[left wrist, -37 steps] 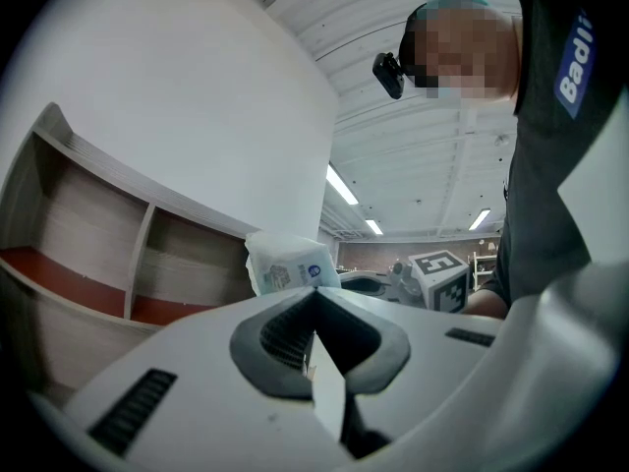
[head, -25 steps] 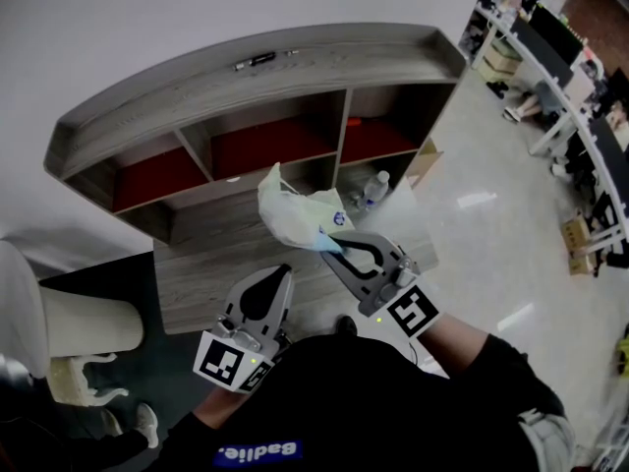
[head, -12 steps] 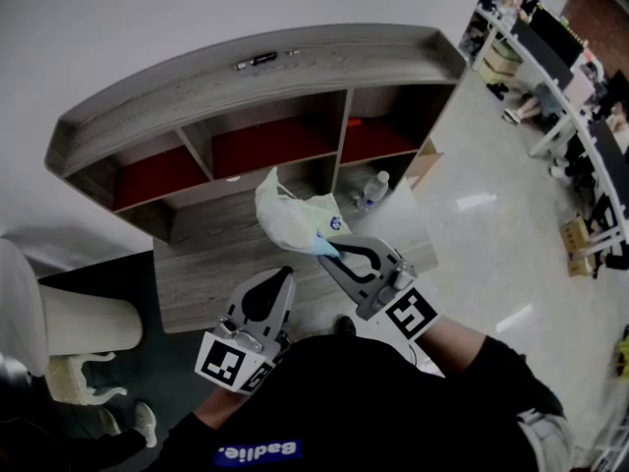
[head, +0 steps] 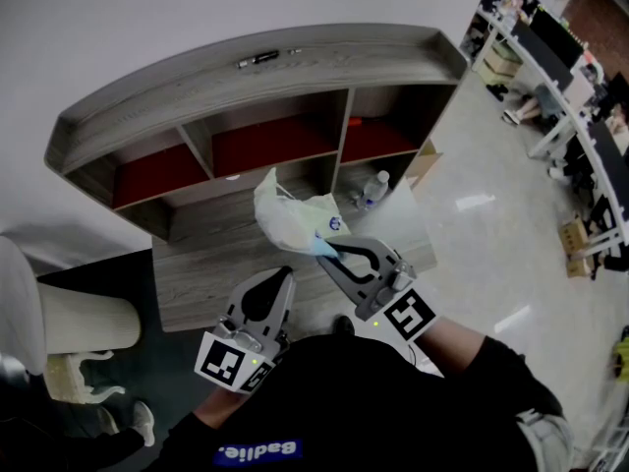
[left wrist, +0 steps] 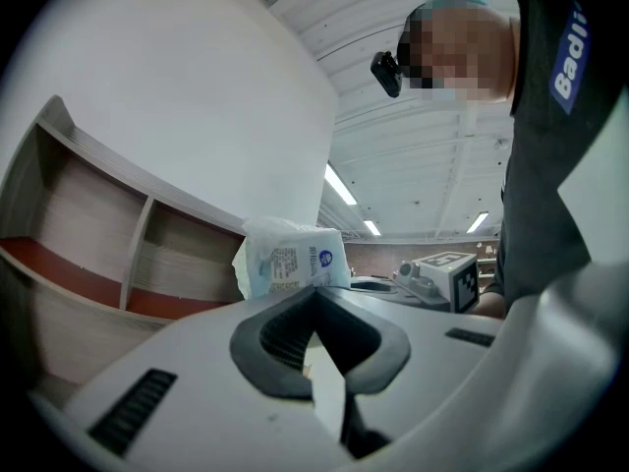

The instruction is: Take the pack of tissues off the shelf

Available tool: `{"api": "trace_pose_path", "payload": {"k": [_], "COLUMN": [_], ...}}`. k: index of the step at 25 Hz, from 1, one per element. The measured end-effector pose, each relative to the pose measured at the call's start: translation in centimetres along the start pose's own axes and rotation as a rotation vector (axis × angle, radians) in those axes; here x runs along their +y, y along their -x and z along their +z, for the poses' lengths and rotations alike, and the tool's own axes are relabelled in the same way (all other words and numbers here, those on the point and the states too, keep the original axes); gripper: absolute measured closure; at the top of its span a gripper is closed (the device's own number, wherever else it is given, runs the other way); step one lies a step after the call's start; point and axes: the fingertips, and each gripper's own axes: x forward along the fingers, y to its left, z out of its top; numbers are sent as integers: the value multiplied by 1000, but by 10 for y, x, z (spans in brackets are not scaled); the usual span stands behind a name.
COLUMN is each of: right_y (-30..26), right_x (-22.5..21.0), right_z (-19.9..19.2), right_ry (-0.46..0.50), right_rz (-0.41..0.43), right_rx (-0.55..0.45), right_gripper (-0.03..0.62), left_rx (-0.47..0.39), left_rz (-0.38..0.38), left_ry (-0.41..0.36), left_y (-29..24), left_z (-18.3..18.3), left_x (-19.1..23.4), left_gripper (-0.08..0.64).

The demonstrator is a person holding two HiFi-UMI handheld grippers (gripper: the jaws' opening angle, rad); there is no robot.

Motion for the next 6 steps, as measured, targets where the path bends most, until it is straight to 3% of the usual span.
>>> {"api": "trace_pose_path", "payload": {"k": [6], "right_y": [-3], "right_x": [-3], "right_z": [0], "right_ry": [7], "right_rz": [-2], "right_rx": [-1], "right_gripper": [537], "left_rx": [-9], "left_rz": [0], "left_ry": [2], "left_y": [-3], "left_z": [3], "left_x": [1], "left_gripper": [558]}}
